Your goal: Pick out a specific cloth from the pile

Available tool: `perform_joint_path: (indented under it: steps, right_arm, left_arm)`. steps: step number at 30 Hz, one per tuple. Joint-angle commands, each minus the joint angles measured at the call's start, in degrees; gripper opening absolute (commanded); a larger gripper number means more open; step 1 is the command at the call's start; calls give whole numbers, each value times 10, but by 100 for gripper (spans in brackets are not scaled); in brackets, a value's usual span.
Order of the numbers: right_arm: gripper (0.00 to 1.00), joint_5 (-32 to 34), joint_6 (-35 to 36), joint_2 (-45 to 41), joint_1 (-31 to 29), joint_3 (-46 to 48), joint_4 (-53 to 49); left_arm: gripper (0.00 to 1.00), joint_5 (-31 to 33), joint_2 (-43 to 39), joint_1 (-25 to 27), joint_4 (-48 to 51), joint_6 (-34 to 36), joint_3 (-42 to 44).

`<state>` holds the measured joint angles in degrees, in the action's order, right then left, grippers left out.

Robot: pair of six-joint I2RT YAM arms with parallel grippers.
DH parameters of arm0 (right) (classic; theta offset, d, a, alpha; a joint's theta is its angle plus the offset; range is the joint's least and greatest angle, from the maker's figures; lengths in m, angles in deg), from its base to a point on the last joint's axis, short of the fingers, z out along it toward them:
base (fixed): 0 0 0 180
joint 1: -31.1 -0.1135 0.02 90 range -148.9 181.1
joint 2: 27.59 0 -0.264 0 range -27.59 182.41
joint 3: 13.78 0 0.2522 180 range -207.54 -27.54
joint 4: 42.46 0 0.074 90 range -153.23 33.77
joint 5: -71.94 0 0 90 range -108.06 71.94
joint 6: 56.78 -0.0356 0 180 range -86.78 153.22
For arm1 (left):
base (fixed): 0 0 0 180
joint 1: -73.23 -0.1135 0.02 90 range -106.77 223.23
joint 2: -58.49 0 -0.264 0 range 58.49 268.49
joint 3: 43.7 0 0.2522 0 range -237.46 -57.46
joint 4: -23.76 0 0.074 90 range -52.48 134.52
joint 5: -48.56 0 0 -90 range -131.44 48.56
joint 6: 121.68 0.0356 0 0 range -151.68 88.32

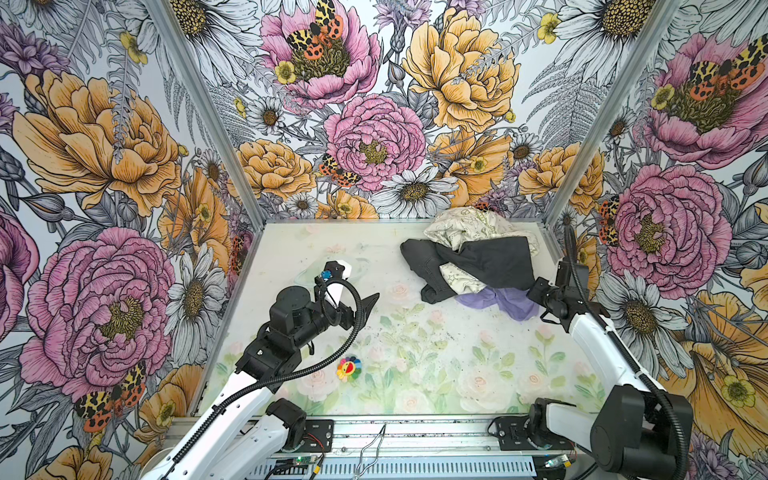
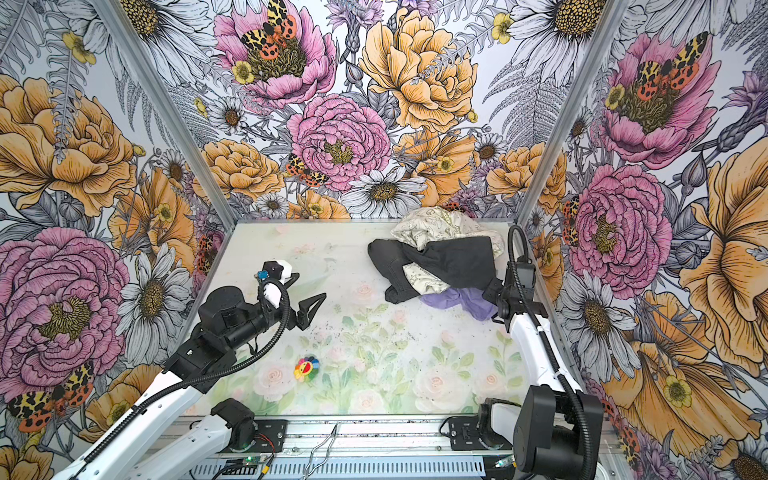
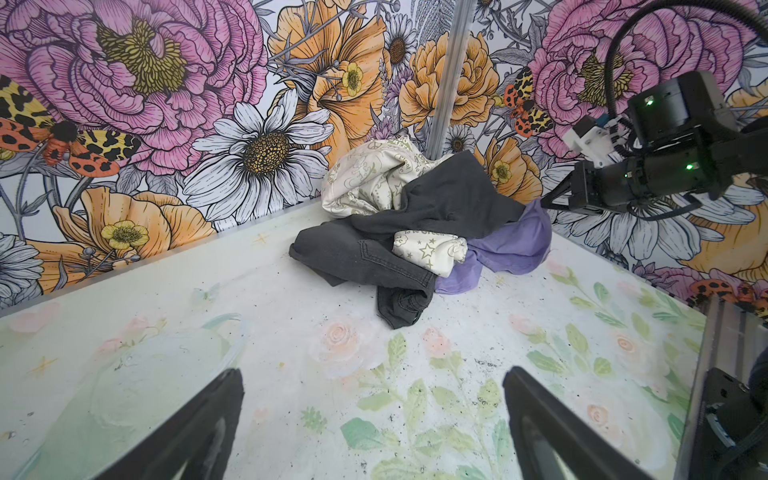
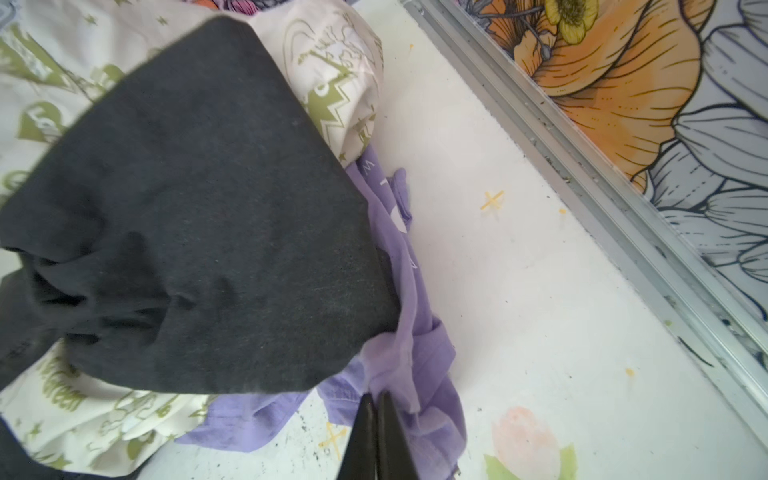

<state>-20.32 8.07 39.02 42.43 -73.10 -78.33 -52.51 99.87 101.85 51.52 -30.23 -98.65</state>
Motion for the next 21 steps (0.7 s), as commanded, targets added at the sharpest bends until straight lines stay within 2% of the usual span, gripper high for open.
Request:
perform_joint_path:
  steps: [1, 11, 21]
  right_arm:
    - [0, -28, -22, -31, 4, -33, 2]
    - [0, -59, -46, -63, 4, -101, 3]
    - [0, -63, -56, -77, 3, -188, 4]
  left_arm:
    - [99, -9, -4, -5, 2, -6, 6]
    - [99, -8, -7, -6, 2, -6, 7]
    - [99, -8, -10, -6, 2, -7, 8]
